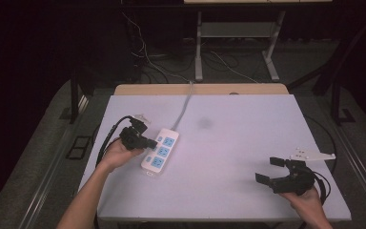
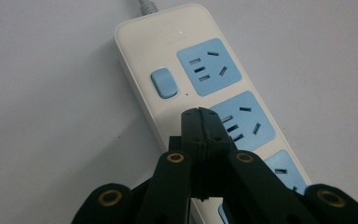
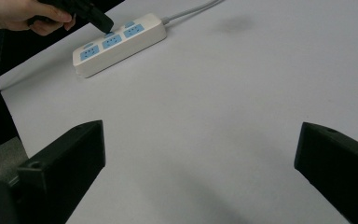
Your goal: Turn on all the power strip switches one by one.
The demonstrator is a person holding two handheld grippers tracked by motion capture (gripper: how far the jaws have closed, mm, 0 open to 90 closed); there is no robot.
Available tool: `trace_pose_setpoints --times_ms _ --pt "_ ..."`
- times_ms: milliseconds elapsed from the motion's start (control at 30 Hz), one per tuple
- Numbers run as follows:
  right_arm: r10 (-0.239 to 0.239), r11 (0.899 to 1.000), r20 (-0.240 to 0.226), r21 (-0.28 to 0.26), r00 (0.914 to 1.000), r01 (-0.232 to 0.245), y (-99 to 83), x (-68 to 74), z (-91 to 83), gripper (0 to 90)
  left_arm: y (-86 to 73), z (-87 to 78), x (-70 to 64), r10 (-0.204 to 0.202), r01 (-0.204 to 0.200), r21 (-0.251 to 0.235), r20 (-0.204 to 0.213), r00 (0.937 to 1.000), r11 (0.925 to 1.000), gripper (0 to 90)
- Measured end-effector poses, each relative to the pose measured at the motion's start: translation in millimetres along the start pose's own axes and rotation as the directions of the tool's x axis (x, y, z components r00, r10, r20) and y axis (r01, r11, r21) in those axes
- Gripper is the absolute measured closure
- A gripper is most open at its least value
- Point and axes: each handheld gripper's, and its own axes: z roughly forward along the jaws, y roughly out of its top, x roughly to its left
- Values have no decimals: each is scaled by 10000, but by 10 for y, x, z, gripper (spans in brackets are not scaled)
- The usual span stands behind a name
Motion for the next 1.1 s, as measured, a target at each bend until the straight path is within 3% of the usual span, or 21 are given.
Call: trace_pose_setpoints --times_ms 1100 --pt "-62 10000 109 50 9999 61 -6 -18 -33 17 -9 39 16 -149 147 174 103 9998 9997 900"
